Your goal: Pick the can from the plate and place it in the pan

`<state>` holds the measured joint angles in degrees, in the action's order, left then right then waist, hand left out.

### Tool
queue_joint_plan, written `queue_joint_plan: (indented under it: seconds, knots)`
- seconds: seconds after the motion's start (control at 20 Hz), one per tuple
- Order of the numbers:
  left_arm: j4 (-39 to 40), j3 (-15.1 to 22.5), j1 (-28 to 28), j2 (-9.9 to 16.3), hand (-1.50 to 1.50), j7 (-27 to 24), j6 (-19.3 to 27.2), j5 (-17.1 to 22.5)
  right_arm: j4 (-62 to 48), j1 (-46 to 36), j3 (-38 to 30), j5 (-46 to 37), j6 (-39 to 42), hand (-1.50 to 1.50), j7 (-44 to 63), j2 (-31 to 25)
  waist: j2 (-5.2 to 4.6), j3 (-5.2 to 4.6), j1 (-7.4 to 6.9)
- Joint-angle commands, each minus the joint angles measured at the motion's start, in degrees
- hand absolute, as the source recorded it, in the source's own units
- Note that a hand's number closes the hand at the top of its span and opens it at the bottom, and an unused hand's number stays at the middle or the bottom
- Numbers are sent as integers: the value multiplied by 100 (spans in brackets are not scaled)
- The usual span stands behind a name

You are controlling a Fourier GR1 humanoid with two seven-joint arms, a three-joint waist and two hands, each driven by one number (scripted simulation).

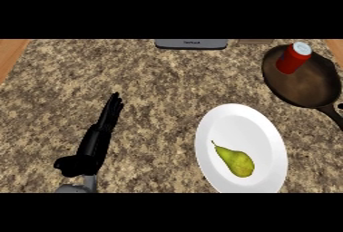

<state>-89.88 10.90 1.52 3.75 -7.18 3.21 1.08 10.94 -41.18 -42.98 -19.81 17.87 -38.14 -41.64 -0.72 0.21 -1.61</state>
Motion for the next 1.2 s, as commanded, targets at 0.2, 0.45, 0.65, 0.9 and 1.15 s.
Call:
queue_joint_plan:
  seconds: [0.2,0.45,0.65,0.9,1.15]
  knots:
    - [-446,55,-79,-52,0,356,4,-11,149,477,265,-9,290,-150,-524,-143,23,-4,12]
    - [77,-192,-1,-47,0,-25,-126,49,283,690,511,58,190,-150,-638,144,40,-12,69]
    - [100,-192,112,-108,0,125,-89,-37,451,696,652,168,-13,-150,-512,249,48,-14,93]
    - [188,-259,84,-79,0,-76,-156,-69,256,715,753,121,-16,-150,-617,-70,31,-8,48]
    - [379,-362,140,-86,0,-180,-300,14,307,941,890,176,-373,-150,-777,187,33,-11,73]
